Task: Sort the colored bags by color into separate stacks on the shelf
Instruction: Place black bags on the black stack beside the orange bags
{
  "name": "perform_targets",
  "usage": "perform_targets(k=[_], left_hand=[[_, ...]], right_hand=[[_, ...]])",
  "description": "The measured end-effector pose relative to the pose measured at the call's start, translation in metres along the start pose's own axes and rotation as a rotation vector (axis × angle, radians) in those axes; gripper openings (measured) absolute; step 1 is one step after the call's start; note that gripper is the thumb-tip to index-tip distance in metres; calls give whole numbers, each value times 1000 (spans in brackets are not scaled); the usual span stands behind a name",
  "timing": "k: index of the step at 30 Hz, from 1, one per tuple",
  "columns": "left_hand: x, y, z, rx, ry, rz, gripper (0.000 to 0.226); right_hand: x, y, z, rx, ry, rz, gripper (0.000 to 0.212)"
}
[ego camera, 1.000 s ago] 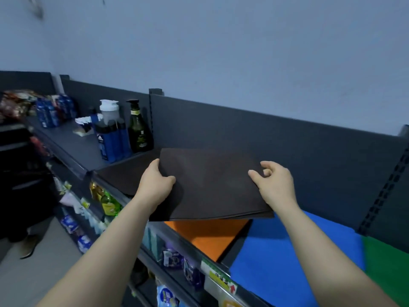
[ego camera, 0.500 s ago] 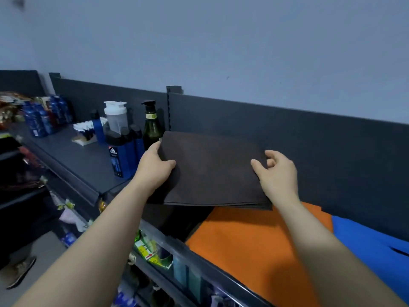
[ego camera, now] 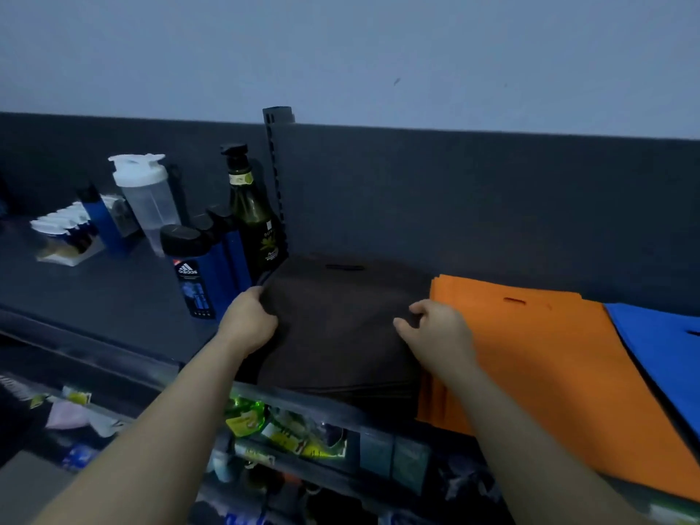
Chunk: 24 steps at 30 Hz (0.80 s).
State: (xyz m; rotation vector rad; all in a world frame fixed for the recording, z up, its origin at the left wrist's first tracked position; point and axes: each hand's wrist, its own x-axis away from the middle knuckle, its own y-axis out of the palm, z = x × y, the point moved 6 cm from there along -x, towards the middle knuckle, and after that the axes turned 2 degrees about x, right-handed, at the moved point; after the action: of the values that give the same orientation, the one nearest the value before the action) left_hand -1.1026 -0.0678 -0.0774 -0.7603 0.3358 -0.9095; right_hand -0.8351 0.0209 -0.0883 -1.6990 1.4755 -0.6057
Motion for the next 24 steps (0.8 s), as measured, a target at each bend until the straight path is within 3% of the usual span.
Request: perform_targets(k=[5, 8, 13, 24], left_hand=[[-11, 7, -17, -122, 15, -19, 47], [-11, 7, -8, -256, 97, 35, 42], [3, 18, 42, -274, 313, 99, 47], [111, 136, 205, -84, 739, -116, 41]], right_hand=[[11, 16, -11, 206, -33, -50, 46], [14, 12, -11, 368, -64, -49, 43], [20, -15, 9, 470, -78, 77, 42], [83, -155, 136, 506, 238, 269, 42]])
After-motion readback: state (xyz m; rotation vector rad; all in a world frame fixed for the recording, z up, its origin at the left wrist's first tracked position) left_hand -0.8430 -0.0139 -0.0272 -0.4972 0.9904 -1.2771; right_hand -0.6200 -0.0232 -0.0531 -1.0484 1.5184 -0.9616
